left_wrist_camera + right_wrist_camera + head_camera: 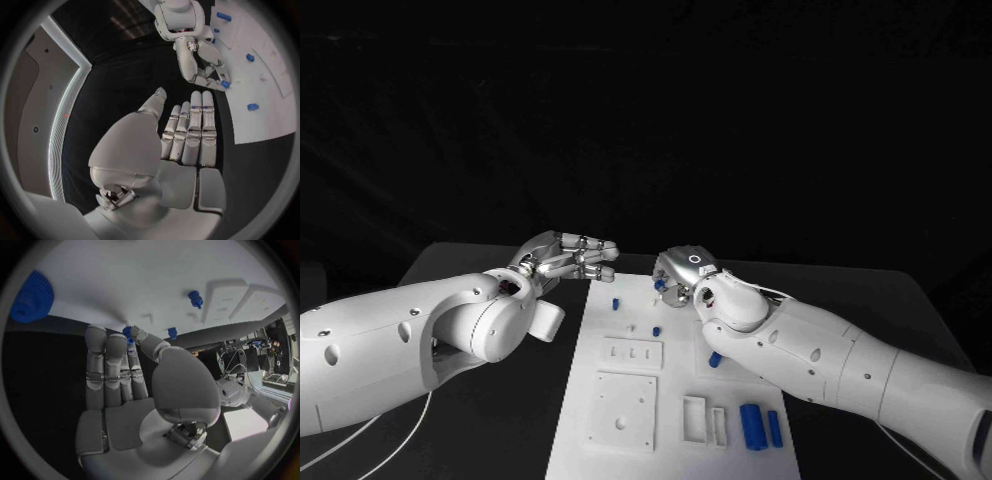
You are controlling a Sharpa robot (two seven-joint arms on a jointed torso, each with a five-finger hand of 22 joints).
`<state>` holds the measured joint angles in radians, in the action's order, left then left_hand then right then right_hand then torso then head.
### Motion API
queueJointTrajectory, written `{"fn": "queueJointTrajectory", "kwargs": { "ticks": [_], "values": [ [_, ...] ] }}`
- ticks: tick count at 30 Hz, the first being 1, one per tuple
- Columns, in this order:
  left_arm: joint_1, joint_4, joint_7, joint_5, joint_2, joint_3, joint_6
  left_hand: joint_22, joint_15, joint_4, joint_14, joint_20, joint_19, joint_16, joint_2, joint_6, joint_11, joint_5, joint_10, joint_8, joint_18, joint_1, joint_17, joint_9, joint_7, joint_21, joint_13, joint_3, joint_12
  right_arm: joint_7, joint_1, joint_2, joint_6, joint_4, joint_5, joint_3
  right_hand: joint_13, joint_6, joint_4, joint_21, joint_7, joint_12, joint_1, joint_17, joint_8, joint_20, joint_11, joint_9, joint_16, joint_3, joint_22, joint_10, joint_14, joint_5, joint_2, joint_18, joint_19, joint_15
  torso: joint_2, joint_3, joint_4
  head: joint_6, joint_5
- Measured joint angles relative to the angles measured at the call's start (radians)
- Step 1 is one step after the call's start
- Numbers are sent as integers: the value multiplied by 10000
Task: Assemble the parts on the task board
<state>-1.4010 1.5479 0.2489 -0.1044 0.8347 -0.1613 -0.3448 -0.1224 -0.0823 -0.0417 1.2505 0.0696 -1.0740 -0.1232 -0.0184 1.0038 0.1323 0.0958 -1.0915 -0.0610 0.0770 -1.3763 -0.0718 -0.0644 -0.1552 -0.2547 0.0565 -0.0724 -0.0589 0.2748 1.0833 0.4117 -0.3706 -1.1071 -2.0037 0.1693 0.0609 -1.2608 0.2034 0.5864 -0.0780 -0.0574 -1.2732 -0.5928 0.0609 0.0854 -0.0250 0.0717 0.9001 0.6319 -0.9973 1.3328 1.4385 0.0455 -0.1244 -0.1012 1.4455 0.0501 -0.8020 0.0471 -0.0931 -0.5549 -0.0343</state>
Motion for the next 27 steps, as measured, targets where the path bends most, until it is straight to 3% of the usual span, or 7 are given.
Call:
{"fn": "queueJointTrajectory", "kwargs": {
  "ticks": [8, 14, 16, 19, 20, 24, 27],
  "values": [
    [0, -19, -4, -2, -7, 0, 2, -1, 0, 0, 0, 0, 0, 0, 0, 0, 0, 0, 0, 0, 0, 0, 0, 0, 0, 0, 0, 0, 0, 0, 15, -37, 83, 51, 1, 2, -1, 2, 9, -143, -8, 1, 33, 27, 0, -32, 0, -3, -39, -10, -44, -1, 0, -1, 47, 7, 35, 0, -19, 12, 6, -7, -12],
    [0, -28, -7, -2, -19, 0, 4, -1, 0, 0, 0, 0, 0, 0, 0, 0, 0, 0, 0, 0, 0, 0, 0, 0, 0, 0, 0, 0, 0, -26, 17, -102, 96, 183, 52, -39, 20, 623, -104, -501, -192, -60, 82, 72, 38, -109, -280, -40, -90, -124, 57, -800, 6, 0, 33, 10, 60, -116, -30, 19, 6, -22, -21],
    [0, -29, -8, -3, -20, 0, 4, -1, 0, 0, 0, 0, 0, 0, 0, 0, 0, 1, 0, 0, 0, 0, 0, 0, 0, 0, 0, 0, 0, -51, 8, -114, 92, 227, 94, -50, -6, 1015, -148, -715, -261, -26, 286, 124, 56, -244, -433, -60, -180, -170, 180, -1304, -20, 10, -107, -13, 2, -234, -30, 19, 6, -28, -21],
    [0, -34, -10, -3, -20, 0, 4, -2, 0, 0, 0, 0, 0, 0, 0, 0, 0, 0, 0, 0, 0, 0, 0, 0, 0, 0, 0, 0, 0, -73, 2, -124, 71, 300, 187, -58, -33, 1679, -142, -952, -296, -26, 325, 237, 27, -358, -676, -100, -339, -573, 338, -2303, -59, 10, -701, -224, -2, -336, -29, 19, 4, -37, -15],
    [0, -35, -10, -3, -20, 0, 4, 9, 0, -4, 0, 0, 0, 0, 0, -21, 0, 0, 0, 0, 0, 0, 0, 0, 21, 0, 0, 5, 0, -82, 1, -124, 59, 312, 221, -61, -19, 2048, -255, -1118, -258, -68, 98, 348, 49, -490, -791, -93, -464, -1223, 485, -2910, -42, 10, -842, -310, 16, -438, -29, 20, 3, -38, -14],
    [0, -37, -12, -4, -18, 0, 5, 22, 0, -28, 0, 0, 0, 0, 0, -36, 0, 0, 0, 0, 0, 0, 0, 0, 36, 0, 0, 28, 0, -121, 0, -79, -22, 252, 318, -64, -32, 2258, -949, -1597, -103, -35, -703, 563, 49, -651, -919, -91, -579, -2257, 894, -3567, 28, 10, -1067, -552, 177, -508, -24, 26, 5, -41, -7],
    [0, -40, -12, -5, -9, 0, 6, 22, 0, -28, 0, 0, 0, 0, 0, -36, 0, 1, 0, 0, 0, 0, 0, 0, 36, 0, 0, 28, 0, -141, 0, 114, -108, -6, 380, -69, -33, 2286, -1091, -1713, -75, -27, -814, 616, 49, -664, -946, -91, -579, -2365, 982, -3591, 28, 10, -1165, -582, 190, -508, -23, 22, 9, -22, -2]
  ]
}}
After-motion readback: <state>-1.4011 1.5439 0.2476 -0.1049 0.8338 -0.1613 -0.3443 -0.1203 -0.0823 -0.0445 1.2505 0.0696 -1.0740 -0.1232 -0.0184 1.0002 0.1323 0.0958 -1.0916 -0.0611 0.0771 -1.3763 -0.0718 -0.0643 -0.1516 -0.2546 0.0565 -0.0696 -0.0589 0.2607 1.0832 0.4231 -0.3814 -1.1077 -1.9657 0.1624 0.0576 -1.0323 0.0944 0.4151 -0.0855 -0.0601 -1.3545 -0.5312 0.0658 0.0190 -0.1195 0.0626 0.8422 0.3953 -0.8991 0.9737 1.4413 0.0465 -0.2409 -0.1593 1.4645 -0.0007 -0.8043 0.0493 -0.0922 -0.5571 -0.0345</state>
